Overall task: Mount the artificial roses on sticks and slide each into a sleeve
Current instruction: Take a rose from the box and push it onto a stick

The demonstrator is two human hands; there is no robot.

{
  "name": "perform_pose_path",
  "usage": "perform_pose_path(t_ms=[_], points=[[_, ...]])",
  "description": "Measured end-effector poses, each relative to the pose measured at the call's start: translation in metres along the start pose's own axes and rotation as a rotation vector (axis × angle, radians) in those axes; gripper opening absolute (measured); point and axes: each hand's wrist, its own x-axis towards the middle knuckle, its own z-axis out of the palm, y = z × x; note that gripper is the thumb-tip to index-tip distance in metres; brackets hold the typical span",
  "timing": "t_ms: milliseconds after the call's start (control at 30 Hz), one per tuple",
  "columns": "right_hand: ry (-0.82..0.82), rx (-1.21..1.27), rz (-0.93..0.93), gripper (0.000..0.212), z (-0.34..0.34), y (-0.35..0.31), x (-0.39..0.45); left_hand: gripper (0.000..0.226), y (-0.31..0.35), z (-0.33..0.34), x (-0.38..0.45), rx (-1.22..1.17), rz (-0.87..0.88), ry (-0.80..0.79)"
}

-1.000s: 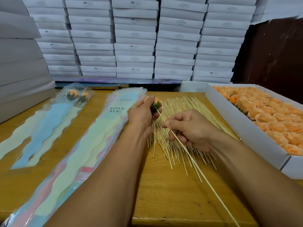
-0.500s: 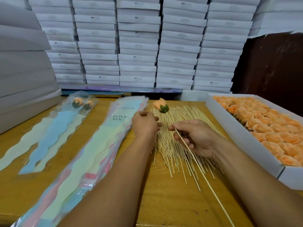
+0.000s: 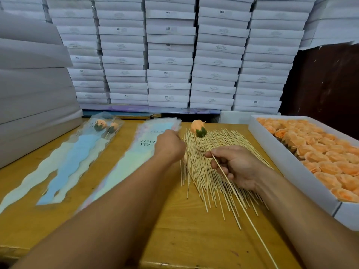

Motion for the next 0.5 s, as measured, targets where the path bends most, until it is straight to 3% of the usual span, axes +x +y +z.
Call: perform_pose_path(t_ms=[333,500], points=[[-0.006,-0.007,-0.007,0.022,-0.001,0.004,0.005,0.017,-0.045,-0.045,0.046,0.316,0.020,0.130],[-0.029,-0.011,-0.008,0.022,-0.003,0.005,0.007,0.013,-0.066,-0.052,0.056,0.438,-0.004,0.092]])
